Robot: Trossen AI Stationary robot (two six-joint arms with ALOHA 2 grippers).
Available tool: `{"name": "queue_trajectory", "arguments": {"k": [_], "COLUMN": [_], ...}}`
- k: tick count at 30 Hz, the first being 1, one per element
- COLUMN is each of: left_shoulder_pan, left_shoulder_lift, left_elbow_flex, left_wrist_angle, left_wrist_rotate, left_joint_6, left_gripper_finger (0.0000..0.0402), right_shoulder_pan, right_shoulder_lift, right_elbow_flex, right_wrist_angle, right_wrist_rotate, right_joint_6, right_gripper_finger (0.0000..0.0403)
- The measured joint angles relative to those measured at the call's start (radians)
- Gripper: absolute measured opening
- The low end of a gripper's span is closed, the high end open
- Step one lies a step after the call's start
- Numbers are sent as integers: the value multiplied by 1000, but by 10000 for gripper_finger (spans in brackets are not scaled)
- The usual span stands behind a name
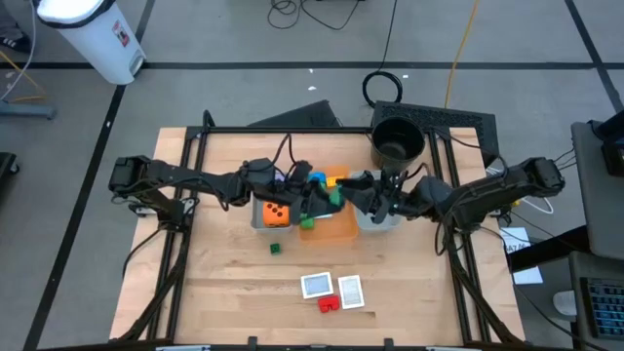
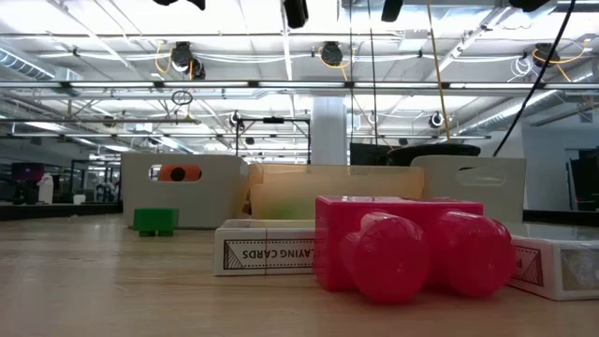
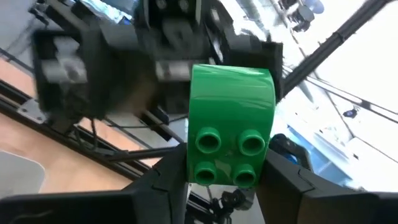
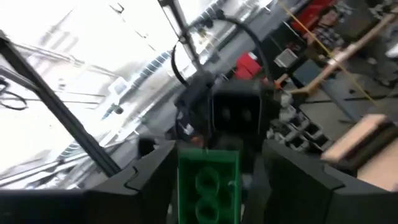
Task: Pick & Place Toys
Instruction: Put the green game piece into the orange bin
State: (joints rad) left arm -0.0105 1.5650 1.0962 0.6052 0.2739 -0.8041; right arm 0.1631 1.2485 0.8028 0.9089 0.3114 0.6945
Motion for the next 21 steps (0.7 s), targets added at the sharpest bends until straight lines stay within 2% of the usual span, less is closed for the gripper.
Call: {"name": "queue_trajectory", "arguments": {"k": [5, 8, 10, 13, 16, 18, 21], "left_shoulder_pan": [-1, 0, 0, -3, -6, 0, 19], "left_shoulder_lift": [-5, -21, -30, -28, 2, 28, 83], "left_elbow_flex": [0, 4, 38, 137, 239, 281, 322], "left_wrist_angle": [-3, -37, -152, -482, -761, -875, -923], "left_wrist_rotate": [40, 43, 43, 33, -35, -57, -66], "left_joint_6": [18, 41, 84, 190, 313, 359, 393], "left_gripper_finger": [142, 141, 142, 142, 142, 142, 144], "right_shoulder_pan": [-60, -84, -97, -105, -105, -100, -90], "right_shoulder_lift": [-75, -149, -205, -286, -355, -386, -414], "right_elbow_flex": [0, 0, 0, 0, 0, 0, 0], "right_wrist_angle": [-8, -40, -87, -186, -305, -379, -479], "right_wrist_rotate": [-96, -106, -104, -103, -104, -104, -104], "right_joint_6": [-22, -90, -141, -178, -186, -181, -177], "right_gripper_finger": [244, 243, 240, 237, 236, 237, 239]}}
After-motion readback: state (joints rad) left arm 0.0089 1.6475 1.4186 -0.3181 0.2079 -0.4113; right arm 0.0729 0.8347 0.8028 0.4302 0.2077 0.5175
